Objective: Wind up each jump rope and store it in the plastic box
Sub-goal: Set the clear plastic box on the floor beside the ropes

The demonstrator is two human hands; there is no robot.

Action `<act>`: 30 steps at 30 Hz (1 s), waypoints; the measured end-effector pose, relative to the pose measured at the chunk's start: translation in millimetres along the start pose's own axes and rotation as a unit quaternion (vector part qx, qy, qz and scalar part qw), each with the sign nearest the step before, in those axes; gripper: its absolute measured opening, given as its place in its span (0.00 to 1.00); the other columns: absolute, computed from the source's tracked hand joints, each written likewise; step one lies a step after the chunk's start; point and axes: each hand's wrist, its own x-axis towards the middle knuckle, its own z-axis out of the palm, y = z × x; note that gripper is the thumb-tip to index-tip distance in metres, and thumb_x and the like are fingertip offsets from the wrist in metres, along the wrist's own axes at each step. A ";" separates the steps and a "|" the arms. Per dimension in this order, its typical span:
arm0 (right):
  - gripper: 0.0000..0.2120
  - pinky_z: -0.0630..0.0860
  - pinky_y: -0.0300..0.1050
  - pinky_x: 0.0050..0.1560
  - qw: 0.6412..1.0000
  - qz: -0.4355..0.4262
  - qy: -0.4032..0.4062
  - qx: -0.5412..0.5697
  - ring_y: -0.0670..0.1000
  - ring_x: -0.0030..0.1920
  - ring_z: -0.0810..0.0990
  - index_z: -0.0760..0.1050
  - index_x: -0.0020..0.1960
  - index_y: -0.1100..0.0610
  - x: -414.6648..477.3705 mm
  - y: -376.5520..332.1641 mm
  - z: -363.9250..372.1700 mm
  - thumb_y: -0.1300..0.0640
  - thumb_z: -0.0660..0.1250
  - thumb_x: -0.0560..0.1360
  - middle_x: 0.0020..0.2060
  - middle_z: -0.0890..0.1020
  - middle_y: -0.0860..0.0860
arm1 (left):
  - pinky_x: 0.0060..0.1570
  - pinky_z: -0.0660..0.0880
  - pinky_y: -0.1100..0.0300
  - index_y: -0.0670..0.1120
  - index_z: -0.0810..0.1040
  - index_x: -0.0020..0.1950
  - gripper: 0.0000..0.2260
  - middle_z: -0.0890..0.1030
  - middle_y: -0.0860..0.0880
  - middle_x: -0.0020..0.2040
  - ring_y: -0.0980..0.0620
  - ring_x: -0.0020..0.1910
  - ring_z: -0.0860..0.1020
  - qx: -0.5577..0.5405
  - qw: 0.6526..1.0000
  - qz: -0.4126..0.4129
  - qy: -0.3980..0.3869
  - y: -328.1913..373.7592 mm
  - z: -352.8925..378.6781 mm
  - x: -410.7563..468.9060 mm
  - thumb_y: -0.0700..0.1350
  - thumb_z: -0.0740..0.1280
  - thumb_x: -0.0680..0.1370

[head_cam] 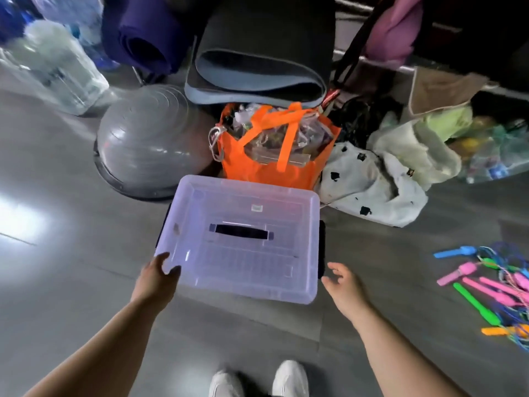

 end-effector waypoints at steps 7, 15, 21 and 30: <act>0.36 0.58 0.50 0.70 0.997 0.062 -0.013 0.041 0.56 0.73 0.56 0.47 0.74 0.57 92.2 21.3 52.0 0.55 0.65 0.74 0.74 0.54 0.55 | 0.65 0.62 0.46 0.39 0.59 0.71 0.29 0.65 0.34 0.69 0.34 0.67 0.65 0.031 0.996 -0.040 0.073 -21.8 49.6 103.9 0.44 0.66 0.74; 0.18 0.72 0.55 0.60 0.992 0.101 0.064 0.028 0.61 0.57 0.74 0.73 0.58 0.63 128.0 32.2 76.9 0.56 0.66 0.71 0.58 0.75 0.62 | 0.52 0.70 0.49 0.37 0.69 0.59 0.21 0.75 0.35 0.56 0.36 0.52 0.73 -0.047 0.993 -0.096 0.048 -43.5 54.9 140.8 0.45 0.70 0.72; 0.15 0.66 0.43 0.46 0.981 0.119 0.077 0.133 0.54 0.48 0.72 0.68 0.60 0.66 122.8 26.2 68.9 0.63 0.60 0.74 0.56 0.75 0.62 | 0.39 0.64 0.56 0.33 0.76 0.52 0.15 0.74 0.39 0.43 0.43 0.42 0.71 -0.124 0.985 -0.118 0.008 -50.1 48.3 123.6 0.43 0.71 0.72; 0.11 0.63 0.42 0.38 0.953 0.173 0.170 0.182 0.51 0.34 0.68 0.65 0.34 0.58 1.1 34.4 -37.9 0.66 0.64 0.72 0.33 0.69 0.53 | 0.41 0.62 0.55 0.32 0.75 0.51 0.10 0.74 0.37 0.43 0.42 0.42 0.70 -0.094 0.991 -0.071 -0.060 7.7 12.8 25.9 0.39 0.65 0.75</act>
